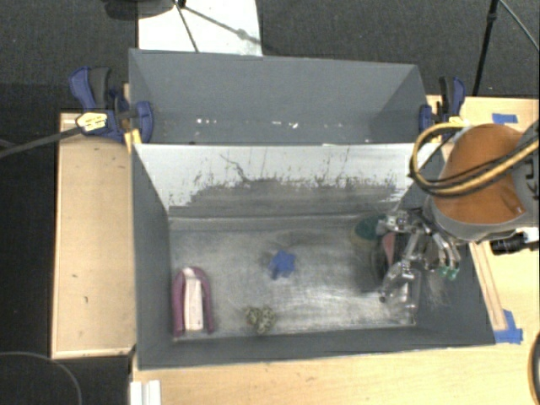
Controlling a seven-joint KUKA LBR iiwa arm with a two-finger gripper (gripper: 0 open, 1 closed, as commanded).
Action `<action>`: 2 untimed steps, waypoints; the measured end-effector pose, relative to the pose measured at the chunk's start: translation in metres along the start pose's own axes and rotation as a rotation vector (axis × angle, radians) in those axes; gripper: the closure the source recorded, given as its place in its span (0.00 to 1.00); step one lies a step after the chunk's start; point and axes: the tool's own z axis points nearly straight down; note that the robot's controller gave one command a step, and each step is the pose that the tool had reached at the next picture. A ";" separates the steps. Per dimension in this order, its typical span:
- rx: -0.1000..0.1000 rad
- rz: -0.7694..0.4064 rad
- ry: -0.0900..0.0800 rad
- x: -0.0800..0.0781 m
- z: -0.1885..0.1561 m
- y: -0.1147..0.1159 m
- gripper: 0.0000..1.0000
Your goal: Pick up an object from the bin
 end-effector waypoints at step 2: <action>-0.004 0.042 0.004 0.004 0.044 -0.005 0.00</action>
Offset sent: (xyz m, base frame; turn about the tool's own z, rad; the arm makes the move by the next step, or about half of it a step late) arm -0.0046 -0.0128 -0.0462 -0.0572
